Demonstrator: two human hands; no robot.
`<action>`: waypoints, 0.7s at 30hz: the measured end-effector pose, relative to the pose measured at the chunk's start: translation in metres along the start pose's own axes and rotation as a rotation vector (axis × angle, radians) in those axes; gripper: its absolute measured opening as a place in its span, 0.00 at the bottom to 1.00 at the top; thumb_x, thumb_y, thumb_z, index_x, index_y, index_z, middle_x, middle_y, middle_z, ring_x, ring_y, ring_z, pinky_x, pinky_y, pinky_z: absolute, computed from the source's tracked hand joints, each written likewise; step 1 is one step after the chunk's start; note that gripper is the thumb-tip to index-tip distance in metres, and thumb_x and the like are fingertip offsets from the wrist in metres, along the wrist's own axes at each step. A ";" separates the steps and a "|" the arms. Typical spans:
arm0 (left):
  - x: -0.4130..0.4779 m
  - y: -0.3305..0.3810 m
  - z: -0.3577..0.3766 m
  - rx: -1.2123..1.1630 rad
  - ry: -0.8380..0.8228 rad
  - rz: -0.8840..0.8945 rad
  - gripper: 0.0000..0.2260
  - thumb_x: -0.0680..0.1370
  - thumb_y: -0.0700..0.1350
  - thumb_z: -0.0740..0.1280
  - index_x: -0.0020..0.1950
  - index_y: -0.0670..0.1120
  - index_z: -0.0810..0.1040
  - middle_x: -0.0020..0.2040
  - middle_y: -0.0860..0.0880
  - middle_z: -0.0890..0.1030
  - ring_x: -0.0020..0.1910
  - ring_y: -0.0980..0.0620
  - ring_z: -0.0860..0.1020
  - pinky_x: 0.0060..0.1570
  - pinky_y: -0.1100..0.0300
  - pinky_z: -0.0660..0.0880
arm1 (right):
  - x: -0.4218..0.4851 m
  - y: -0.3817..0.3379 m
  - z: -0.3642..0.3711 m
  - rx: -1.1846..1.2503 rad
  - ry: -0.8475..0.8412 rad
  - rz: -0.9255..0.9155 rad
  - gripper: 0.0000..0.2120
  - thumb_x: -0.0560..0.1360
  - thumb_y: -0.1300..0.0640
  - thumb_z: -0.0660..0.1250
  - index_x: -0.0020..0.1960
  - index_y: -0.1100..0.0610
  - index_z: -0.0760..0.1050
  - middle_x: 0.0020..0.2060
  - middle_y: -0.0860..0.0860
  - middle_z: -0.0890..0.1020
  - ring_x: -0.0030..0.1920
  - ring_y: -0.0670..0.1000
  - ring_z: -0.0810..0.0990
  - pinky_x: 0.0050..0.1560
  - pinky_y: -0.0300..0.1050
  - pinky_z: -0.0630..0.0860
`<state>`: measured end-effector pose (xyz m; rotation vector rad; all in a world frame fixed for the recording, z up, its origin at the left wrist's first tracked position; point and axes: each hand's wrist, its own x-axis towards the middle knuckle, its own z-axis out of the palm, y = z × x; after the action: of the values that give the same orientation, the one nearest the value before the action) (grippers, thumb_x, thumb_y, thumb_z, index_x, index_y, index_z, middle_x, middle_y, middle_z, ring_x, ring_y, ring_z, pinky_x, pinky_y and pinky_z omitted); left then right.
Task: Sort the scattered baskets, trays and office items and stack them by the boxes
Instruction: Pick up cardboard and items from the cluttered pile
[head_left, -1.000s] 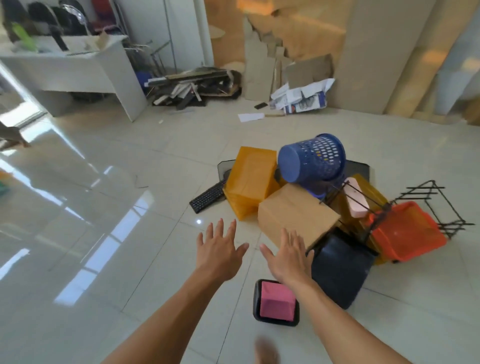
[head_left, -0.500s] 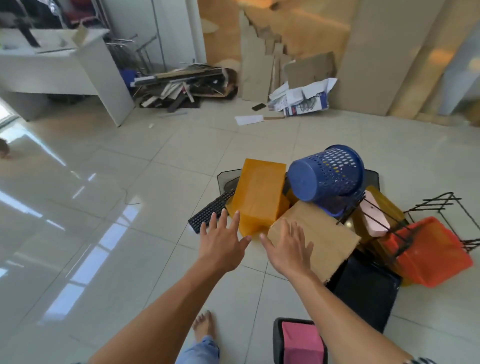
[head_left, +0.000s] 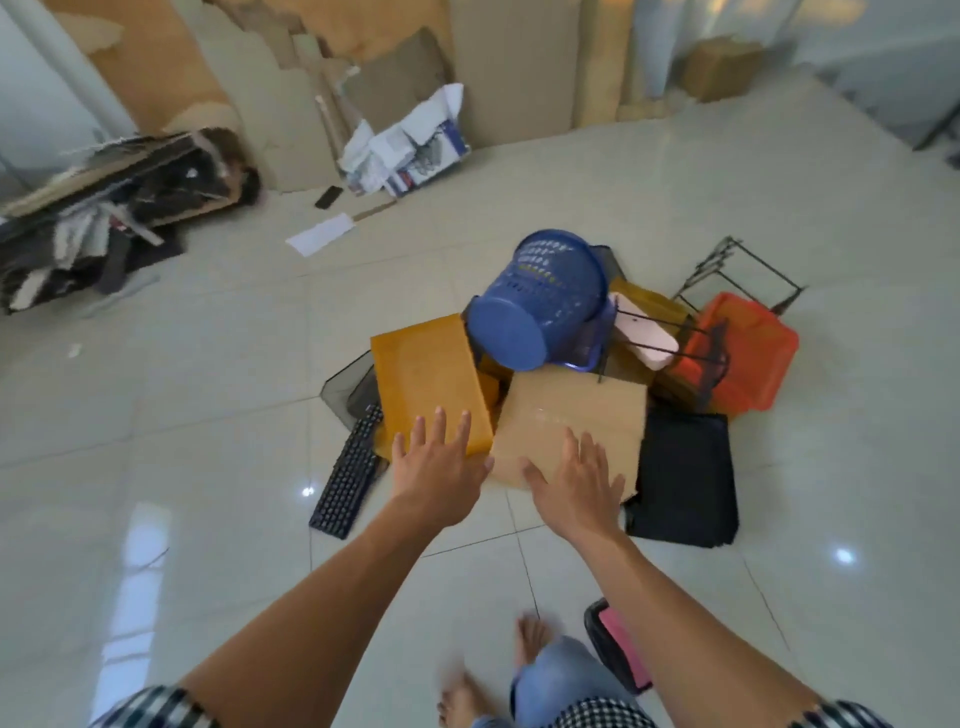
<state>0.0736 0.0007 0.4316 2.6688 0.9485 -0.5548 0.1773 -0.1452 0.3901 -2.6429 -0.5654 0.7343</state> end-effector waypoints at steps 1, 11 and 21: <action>0.012 0.007 -0.001 0.020 -0.022 0.028 0.33 0.82 0.66 0.48 0.82 0.54 0.42 0.83 0.46 0.45 0.81 0.39 0.45 0.76 0.38 0.47 | 0.009 0.006 -0.002 0.015 0.015 0.037 0.40 0.79 0.30 0.54 0.82 0.50 0.47 0.82 0.53 0.49 0.81 0.58 0.46 0.76 0.68 0.47; 0.146 0.063 0.008 0.090 -0.173 0.149 0.33 0.82 0.67 0.48 0.82 0.54 0.42 0.83 0.47 0.47 0.81 0.40 0.47 0.77 0.38 0.49 | 0.116 0.068 -0.010 0.071 0.012 0.298 0.40 0.79 0.29 0.52 0.82 0.50 0.48 0.82 0.53 0.51 0.81 0.58 0.48 0.76 0.69 0.48; 0.268 0.063 0.070 0.063 -0.353 0.067 0.36 0.81 0.67 0.54 0.82 0.54 0.44 0.82 0.47 0.52 0.80 0.38 0.54 0.74 0.37 0.55 | 0.212 0.118 0.032 0.090 -0.151 0.451 0.42 0.78 0.30 0.57 0.82 0.51 0.49 0.81 0.55 0.53 0.80 0.59 0.53 0.75 0.67 0.56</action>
<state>0.2870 0.0748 0.2598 2.5239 0.7473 -1.0130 0.3593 -0.1432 0.2271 -2.6688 0.0386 1.0645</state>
